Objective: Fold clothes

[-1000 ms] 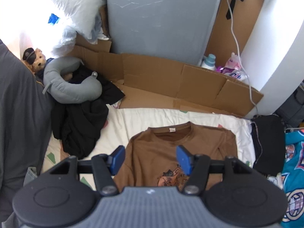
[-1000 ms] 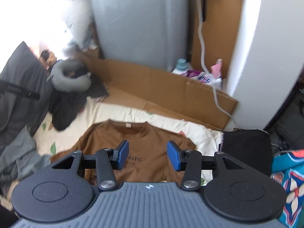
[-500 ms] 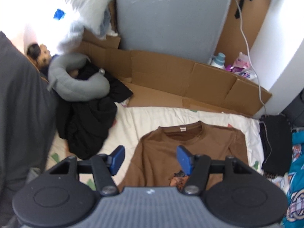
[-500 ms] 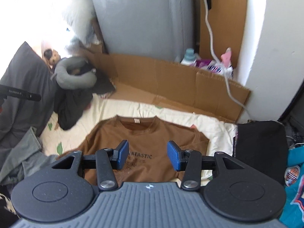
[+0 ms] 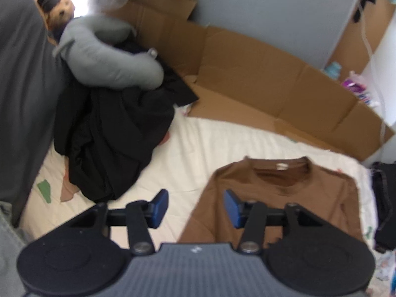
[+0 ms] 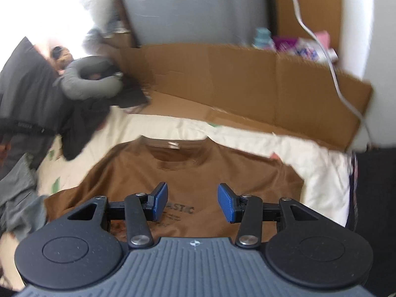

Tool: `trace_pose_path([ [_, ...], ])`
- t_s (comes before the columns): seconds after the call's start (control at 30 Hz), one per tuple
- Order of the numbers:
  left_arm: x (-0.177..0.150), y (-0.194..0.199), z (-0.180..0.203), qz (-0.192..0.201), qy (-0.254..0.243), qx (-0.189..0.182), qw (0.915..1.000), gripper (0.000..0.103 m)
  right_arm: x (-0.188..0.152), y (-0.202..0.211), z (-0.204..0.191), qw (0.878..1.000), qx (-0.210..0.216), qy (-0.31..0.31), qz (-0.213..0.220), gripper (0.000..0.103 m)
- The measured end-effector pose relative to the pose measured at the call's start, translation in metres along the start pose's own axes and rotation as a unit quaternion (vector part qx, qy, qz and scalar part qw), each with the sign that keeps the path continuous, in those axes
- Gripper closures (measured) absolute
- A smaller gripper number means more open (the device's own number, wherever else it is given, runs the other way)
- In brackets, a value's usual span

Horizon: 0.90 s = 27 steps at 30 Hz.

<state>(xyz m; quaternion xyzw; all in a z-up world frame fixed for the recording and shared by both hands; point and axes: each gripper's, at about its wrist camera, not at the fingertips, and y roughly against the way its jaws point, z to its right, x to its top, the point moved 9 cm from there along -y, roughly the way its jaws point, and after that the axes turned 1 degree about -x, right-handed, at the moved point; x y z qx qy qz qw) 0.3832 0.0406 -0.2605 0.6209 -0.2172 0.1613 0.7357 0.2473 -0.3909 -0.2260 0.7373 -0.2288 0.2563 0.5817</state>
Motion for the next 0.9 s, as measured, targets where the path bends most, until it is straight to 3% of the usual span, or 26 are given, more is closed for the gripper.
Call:
trace_pose_path([
  [0.1, -0.012, -0.037, -0.011, -0.009, -0.004, 0.007, 0.9999, 0.056, -0.019, -0.019, 0.005, 1.000, -0.008, 0.008, 0.008, 0.051],
  [0.33, -0.037, -0.116, -0.033, -0.042, -0.019, 0.026, 0.9986, 0.070, -0.051, -0.049, 0.017, 0.999, -0.015, 0.029, -0.010, 0.051],
  [0.47, -0.042, -0.142, -0.035, -0.044, -0.025, 0.029, 0.9983, 0.070, -0.061, -0.060, 0.019, 0.999, -0.020, 0.045, -0.017, 0.051],
  [0.63, -0.049, -0.158, -0.028, -0.040, -0.046, 0.022, 0.9979, 0.070, -0.068, -0.071, 0.019, 0.999, -0.012, 0.027, -0.013, 0.051],
  [0.9, -0.062, -0.138, -0.004, -0.017, -0.061, -0.011, 0.9979, 0.069, -0.083, -0.074, 0.009, 0.999, 0.004, 0.040, -0.025, 0.050],
])
